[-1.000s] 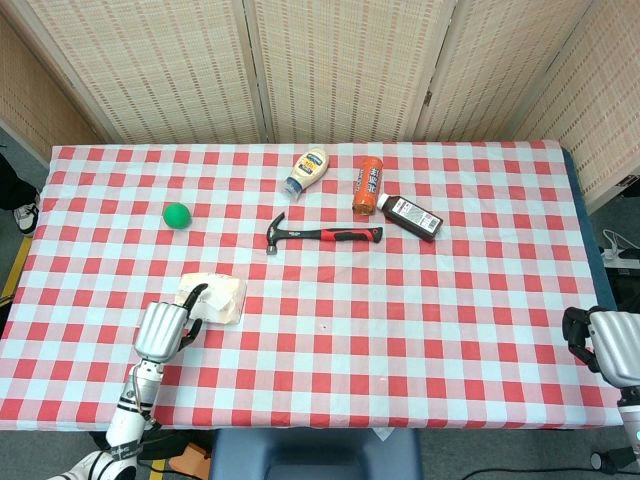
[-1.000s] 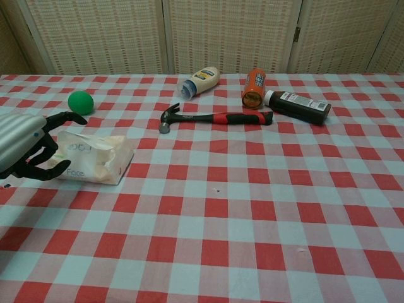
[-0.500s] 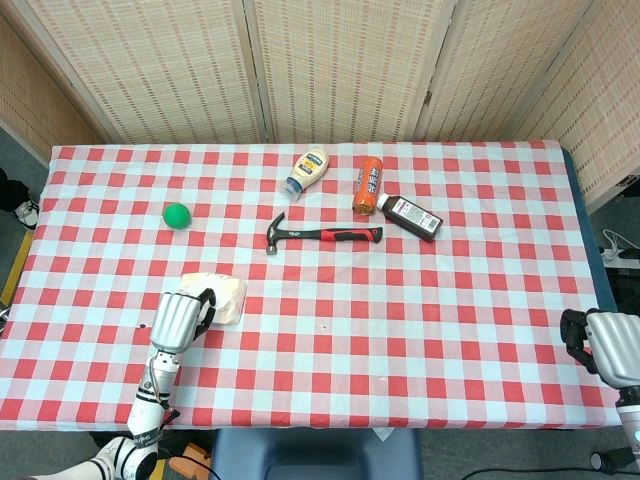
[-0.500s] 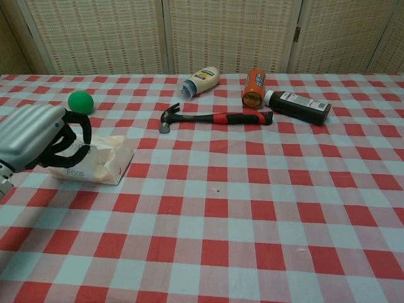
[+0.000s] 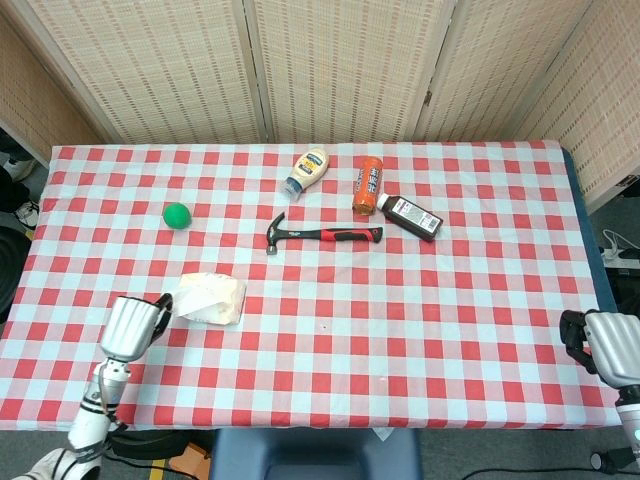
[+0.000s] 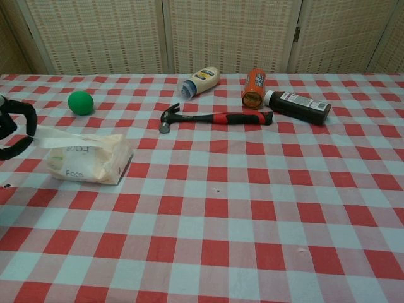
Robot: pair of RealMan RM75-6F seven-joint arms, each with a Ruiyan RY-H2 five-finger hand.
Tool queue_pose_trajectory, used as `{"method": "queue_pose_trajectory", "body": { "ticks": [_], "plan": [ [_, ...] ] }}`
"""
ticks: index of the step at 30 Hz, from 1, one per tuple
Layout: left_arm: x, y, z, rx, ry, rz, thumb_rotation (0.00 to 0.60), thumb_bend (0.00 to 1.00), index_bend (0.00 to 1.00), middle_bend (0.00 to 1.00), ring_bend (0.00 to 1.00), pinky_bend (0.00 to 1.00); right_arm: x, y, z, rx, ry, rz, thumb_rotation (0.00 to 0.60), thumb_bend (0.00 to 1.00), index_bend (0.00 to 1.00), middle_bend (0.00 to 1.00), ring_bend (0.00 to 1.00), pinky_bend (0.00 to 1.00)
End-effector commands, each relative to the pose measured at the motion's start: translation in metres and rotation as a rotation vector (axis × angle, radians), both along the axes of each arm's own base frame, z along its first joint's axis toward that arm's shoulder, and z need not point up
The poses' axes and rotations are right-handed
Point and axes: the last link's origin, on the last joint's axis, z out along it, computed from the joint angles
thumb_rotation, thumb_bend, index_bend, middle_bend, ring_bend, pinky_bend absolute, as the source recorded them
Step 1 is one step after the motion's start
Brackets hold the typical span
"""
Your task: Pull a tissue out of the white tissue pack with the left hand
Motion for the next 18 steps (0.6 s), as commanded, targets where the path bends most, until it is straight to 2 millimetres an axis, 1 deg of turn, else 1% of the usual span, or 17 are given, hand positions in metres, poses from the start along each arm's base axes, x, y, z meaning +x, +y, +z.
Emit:
{"method": "queue_pose_trajectory", "body": {
  "ticks": [1,4,7,11,18],
  "plan": [
    [-0.022,-0.026,0.045,-0.005,0.089,0.071,0.6,0.49,0.72,0.99,0.95,1.0,0.0,0.0,-0.002,0.009,0.008,-0.003,0.6,1.0,0.89,0.8,0.6,0.86],
    [-0.03,-0.035,0.065,0.019,0.117,0.12,0.6,0.49,0.73,0.99,0.95,1.0,-0.001,0.0,-0.003,0.018,0.015,-0.006,0.6,1.0,0.89,0.8,0.61,0.86],
    [-0.039,-0.046,0.075,0.035,0.135,0.166,0.6,0.49,0.73,0.99,0.95,1.0,0.0,0.0,-0.003,0.02,0.016,-0.008,0.6,1.0,0.89,0.8,0.61,0.86],
    [-0.05,-0.055,0.078,0.054,0.176,0.213,0.6,0.49,0.73,0.99,0.95,1.0,0.0,-0.001,-0.002,0.016,0.012,-0.011,0.6,1.0,0.89,0.8,0.61,0.86],
    [-0.058,-0.058,0.076,0.088,0.182,0.243,0.6,0.49,0.73,0.99,0.95,1.0,-0.001,-0.001,-0.002,0.018,0.014,-0.014,0.6,1.0,0.89,0.8,0.61,0.86]
  ]
}}
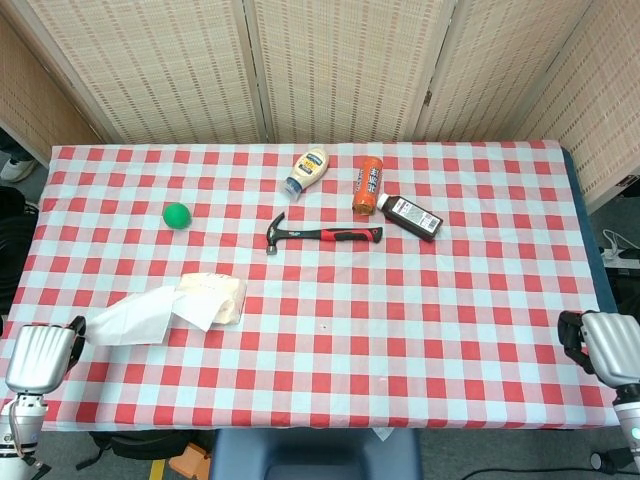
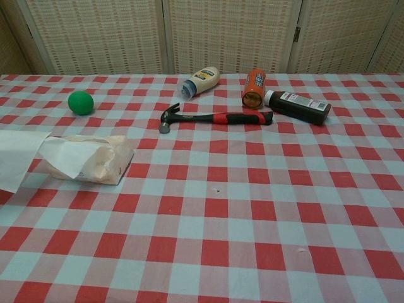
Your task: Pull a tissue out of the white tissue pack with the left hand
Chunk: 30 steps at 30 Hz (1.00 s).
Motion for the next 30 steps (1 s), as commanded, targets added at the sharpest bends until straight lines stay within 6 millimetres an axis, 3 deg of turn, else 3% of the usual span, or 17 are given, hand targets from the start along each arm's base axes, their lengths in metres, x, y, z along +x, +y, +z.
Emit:
{"method": "queue_pose_trajectory", "body": {
  "ticks": [1,10,21,22,29,30],
  "plan": [
    [-0.002,0.0,0.001,0.017,0.016,0.002,0.6,0.49,0.73,0.99,0.95,1.0,0.0,0.0,0.0,0.001,0.001,-0.001,0.6,1.0,0.89,0.8,0.61,0.86],
    [-0.008,-0.01,0.016,0.078,0.071,0.027,0.6,0.48,0.74,1.0,0.95,1.0,0.0,0.0,0.0,0.007,-0.001,-0.001,0.6,1.0,0.89,0.8,0.61,0.86],
    [-0.005,-0.007,0.006,0.009,-0.054,0.042,0.6,0.49,0.73,0.99,0.95,1.0,0.0,0.0,-0.002,0.018,0.007,-0.006,0.6,1.0,0.89,0.8,0.61,0.86],
    [-0.005,-0.008,0.004,-0.003,-0.063,0.043,0.6,0.48,0.71,0.99,0.95,1.0,0.0,0.0,-0.002,0.018,0.007,-0.006,0.6,1.0,0.89,0.8,0.61,0.86],
    [-0.002,-0.017,-0.007,-0.064,-0.133,0.062,0.6,0.42,0.34,0.96,0.95,1.0,0.0,-0.001,-0.002,0.019,0.006,-0.005,0.6,1.0,0.89,0.8,0.61,0.86],
    [-0.002,-0.017,-0.008,-0.067,-0.14,0.062,0.6,0.42,0.33,0.96,0.95,1.0,0.0,-0.001,-0.002,0.019,0.006,-0.005,0.6,1.0,0.89,0.8,0.61,0.86]
  ]
}}
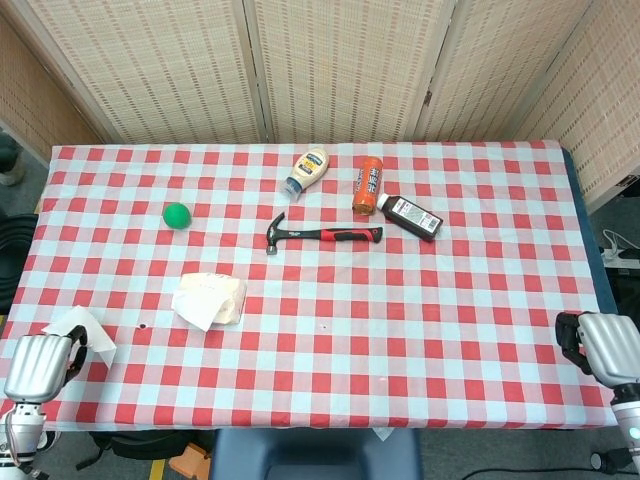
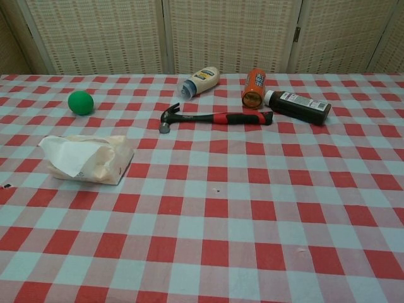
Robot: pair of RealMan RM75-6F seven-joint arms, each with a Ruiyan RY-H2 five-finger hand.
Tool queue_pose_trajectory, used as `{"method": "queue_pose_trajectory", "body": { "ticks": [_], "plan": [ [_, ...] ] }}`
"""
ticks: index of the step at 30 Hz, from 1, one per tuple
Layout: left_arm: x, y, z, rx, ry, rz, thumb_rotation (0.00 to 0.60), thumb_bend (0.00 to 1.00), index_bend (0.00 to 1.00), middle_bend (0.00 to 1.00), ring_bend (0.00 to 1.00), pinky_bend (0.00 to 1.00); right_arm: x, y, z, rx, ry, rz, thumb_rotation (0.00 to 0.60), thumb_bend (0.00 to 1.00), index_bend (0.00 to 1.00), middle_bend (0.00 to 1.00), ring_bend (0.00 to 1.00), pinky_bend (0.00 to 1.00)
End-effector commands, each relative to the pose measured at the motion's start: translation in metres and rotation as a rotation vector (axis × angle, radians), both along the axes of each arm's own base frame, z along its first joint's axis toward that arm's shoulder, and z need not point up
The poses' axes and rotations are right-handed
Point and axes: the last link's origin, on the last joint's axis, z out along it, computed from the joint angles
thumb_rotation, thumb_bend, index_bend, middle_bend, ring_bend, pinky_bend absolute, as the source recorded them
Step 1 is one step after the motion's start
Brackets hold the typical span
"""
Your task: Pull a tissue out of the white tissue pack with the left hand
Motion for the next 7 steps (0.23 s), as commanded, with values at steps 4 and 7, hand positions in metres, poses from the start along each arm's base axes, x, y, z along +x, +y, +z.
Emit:
{"method": "queue_pose_trajectory", "body": {
  "ticks": [4,7],
  "plan": [
    [0.0029,-0.0034,-0.0061,-0.015,-0.038,-0.003,0.6,0.41,0.23,0.96,0.95,1.0,-0.001,-0.0013,-0.0006,0.0,0.002,-0.002,0.6,1.0,0.89,0.8,0.61,0.86],
    [0.0059,-0.006,-0.0099,-0.01,-0.067,-0.005,0.6,0.4,0.19,0.96,0.95,1.0,-0.0011,-0.0012,-0.0018,0.006,0.011,-0.004,0.6,1.0,0.89,0.8,0.61,0.86]
  ]
}}
